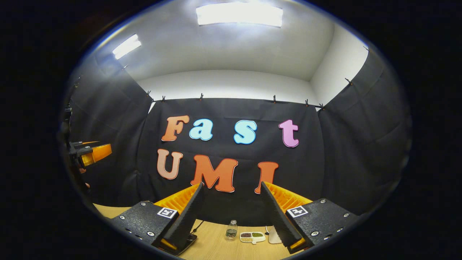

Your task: First push the handle of the pot to place it horizontally, then grasp the pot with both hands and set it on the induction cooktop.

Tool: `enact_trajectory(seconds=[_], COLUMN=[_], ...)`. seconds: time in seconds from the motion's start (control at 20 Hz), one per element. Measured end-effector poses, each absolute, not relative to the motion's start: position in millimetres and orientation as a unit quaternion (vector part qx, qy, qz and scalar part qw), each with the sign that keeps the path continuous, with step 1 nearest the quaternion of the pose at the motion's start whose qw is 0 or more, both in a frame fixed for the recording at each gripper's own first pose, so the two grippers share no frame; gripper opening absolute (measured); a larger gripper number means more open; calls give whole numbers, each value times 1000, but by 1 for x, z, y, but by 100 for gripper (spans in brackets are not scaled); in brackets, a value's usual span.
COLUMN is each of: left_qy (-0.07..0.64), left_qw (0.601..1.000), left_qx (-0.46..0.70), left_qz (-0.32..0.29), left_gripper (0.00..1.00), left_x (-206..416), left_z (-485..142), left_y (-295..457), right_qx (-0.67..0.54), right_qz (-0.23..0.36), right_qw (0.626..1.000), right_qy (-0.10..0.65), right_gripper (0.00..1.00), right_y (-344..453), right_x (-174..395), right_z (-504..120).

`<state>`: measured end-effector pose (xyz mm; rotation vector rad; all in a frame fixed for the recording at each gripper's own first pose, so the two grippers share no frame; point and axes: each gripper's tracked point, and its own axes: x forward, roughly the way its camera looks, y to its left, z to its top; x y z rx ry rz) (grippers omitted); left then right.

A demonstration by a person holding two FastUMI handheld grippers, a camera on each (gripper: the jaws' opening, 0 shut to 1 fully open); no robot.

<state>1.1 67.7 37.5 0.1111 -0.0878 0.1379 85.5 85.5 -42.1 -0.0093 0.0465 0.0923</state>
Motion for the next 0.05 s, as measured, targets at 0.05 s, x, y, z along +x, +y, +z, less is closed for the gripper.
enact_trajectory(seconds=[0.05], left_qy=[-42], left_qw=[995], left_qx=[54], left_qz=[68], left_gripper=[90], left_x=[2], left_z=[36], left_y=[67], right_qx=[-4], right_qz=[44], right_qw=[999], right_qy=[23], right_gripper=[95], right_y=[86], right_x=[87], right_z=[-43])
